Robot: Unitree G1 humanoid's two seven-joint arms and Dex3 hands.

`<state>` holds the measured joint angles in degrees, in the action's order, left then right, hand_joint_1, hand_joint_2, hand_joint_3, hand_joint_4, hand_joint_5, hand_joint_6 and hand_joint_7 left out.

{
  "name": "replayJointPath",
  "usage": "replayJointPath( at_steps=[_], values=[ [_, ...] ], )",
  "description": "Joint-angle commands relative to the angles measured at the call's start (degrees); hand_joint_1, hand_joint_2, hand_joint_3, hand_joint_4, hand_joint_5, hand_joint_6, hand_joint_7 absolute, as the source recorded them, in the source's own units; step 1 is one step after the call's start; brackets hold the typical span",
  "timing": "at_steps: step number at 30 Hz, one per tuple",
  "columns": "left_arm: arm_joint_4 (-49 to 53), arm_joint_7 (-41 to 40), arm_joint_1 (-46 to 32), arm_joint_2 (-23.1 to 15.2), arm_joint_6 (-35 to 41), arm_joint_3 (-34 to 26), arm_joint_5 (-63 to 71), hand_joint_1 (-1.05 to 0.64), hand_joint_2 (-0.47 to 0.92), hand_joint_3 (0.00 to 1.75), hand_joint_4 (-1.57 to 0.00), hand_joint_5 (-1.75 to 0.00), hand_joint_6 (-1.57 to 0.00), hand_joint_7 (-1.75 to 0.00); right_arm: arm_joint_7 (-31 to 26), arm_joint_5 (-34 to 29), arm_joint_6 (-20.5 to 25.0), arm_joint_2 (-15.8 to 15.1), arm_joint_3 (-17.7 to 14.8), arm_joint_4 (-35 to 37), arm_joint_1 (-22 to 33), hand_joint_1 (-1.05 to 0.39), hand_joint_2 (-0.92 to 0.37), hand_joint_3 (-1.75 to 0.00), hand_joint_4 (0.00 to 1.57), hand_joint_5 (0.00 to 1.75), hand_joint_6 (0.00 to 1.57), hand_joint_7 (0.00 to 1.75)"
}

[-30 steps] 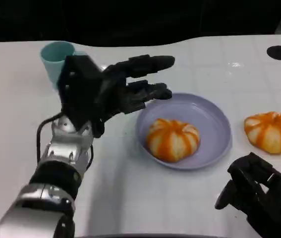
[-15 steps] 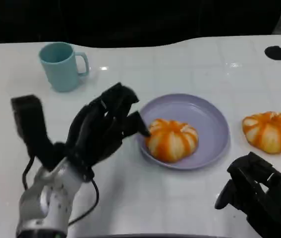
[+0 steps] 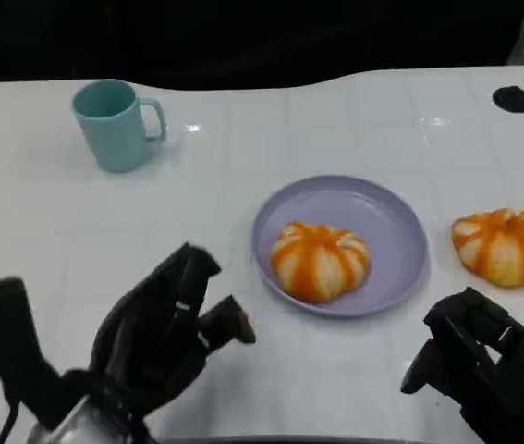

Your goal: Grasp the bread from the table and place it into the plate.

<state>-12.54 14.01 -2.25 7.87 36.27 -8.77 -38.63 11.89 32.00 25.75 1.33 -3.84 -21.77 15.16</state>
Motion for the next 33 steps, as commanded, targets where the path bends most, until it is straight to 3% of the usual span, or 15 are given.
replayJointPath(
  at_steps=[1, 13, 33],
  values=[
    [-2.37, -1.19, -2.01, -1.02, 0.60, -0.45, -1.50, -0.53, 0.92, 0.52, -0.75, -1.75, -0.48, -1.75, -0.39, 0.87, 0.53, -0.56, -0.56, -1.46, 0.40, -0.51, -0.92, -0.21, 0.62, 1.75, 0.57, 1.45],
    [-2.46, 0.06, -7.23, -3.46, -3.83, 1.03, 1.84, -0.56, 0.92, 0.42, -0.76, -1.75, -0.52, -1.75, 0.20, 0.67, -0.24, -1.22, -0.79, -1.37, 0.42, -0.52, -0.92, -0.21, 0.61, 1.75, 0.57, 1.46],
    [0.48, 0.46, -5.96, -3.70, -6.01, 1.79, 2.05, -0.56, 0.92, 0.40, -0.80, -1.75, -0.55, -1.75, 1.30, 0.40, -1.34, -1.77, -1.17, -0.03, 0.02, -0.53, -0.92, -0.22, 0.61, 1.75, 0.54, 1.52]
  ],
)
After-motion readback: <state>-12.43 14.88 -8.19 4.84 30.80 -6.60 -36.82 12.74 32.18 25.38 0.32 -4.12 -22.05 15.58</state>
